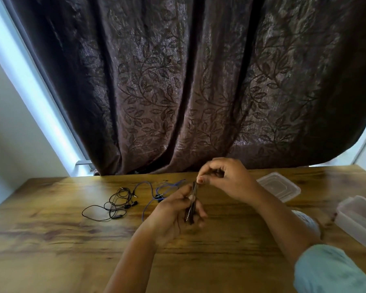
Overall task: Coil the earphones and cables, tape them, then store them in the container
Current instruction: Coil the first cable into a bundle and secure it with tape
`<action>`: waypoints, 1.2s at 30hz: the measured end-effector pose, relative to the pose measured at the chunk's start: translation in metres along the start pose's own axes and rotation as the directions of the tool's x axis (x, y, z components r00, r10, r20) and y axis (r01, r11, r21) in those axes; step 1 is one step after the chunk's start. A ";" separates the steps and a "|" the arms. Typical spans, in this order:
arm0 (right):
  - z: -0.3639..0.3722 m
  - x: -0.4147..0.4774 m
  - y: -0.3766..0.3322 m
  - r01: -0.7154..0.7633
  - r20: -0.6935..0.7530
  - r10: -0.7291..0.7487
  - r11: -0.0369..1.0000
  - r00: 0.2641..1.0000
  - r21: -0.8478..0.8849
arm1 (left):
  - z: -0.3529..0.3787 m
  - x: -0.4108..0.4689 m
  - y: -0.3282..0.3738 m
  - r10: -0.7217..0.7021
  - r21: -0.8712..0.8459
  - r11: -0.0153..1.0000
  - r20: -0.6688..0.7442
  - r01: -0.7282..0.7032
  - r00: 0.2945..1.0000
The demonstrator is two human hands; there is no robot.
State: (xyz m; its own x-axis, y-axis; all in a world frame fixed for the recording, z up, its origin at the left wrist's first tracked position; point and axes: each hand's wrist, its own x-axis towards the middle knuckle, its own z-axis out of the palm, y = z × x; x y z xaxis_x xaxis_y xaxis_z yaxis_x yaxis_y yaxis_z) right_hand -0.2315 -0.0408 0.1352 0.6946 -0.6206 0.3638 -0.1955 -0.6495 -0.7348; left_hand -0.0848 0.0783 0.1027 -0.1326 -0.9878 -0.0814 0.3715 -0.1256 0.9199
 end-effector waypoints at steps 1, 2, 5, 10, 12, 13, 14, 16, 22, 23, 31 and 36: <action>0.004 0.002 0.004 -0.003 -0.027 0.004 0.999 1.000 0.035 | -0.002 -0.001 -0.001 0.012 -0.076 0.997 0.014 -0.011 1.000; 0.009 0.003 0.008 -0.013 -0.046 0.017 0.997 0.999 0.071 | -0.003 -0.002 -0.003 0.024 -0.144 0.989 0.027 -0.020 0.999; 0.023 0.002 0.023 -0.081 -0.063 0.095 0.978 0.993 0.190 | -0.004 -0.004 -0.008 0.089 -0.330 0.940 -0.014 -0.088 0.996; 0.054 -0.015 0.027 -0.157 -0.104 0.197 0.938 0.975 0.309 | -0.007 0.000 -0.006 0.128 -0.400 0.907 -0.039 -0.133 0.991; 0.065 -0.021 0.025 -0.147 -0.085 0.186 0.928 0.979 0.343 | -0.006 0.005 -0.006 0.146 -0.370 0.914 -0.085 -0.167 0.986; 0.069 -0.023 0.024 -0.139 -0.073 0.173 0.933 0.982 0.333 | -0.005 0.008 -0.006 0.160 -0.355 0.915 -0.121 -0.193 0.980; 0.073 -0.025 0.023 -0.142 -0.055 0.166 0.943 0.985 0.301 | -0.003 0.011 -0.006 0.175 -0.343 0.912 -0.167 -0.223 0.970; 0.077 -0.029 0.020 -0.180 -0.011 0.188 0.955 0.982 0.237 | -0.003 0.015 -0.004 0.207 -0.316 0.906 -0.252 -0.282 0.945; 0.079 -0.044 0.012 -0.233 0.159 0.224 0.972 0.961 0.037 | -0.013 0.024 0.008 0.293 -0.062 0.939 -0.374 -0.339 0.880; 0.077 -0.047 0.010 -0.230 0.193 0.232 0.973 0.953 -0.034 | -0.016 0.025 0.007 0.303 -0.032 0.939 -0.394 -0.343 0.868; 0.023 -0.041 -0.017 -0.051 0.302 0.190 0.909 0.934 -0.414 | -0.028 0.024 -0.016 0.290 0.522 0.847 -0.289 -0.104 0.912; -0.014 -0.015 -0.030 0.028 0.308 0.109 0.912 0.945 -0.410 | -0.014 0.020 -0.017 0.117 0.455 0.890 -0.281 0.025 0.952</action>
State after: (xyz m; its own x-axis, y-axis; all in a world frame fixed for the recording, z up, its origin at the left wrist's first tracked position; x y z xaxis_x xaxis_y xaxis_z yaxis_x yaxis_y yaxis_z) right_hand -0.2457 -0.0188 0.1598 0.8485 -0.5220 0.0868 -0.4424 -0.7899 -0.4246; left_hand -0.0812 0.0593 0.0798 0.1757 -0.9814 -0.0778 -0.0912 -0.0949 0.9913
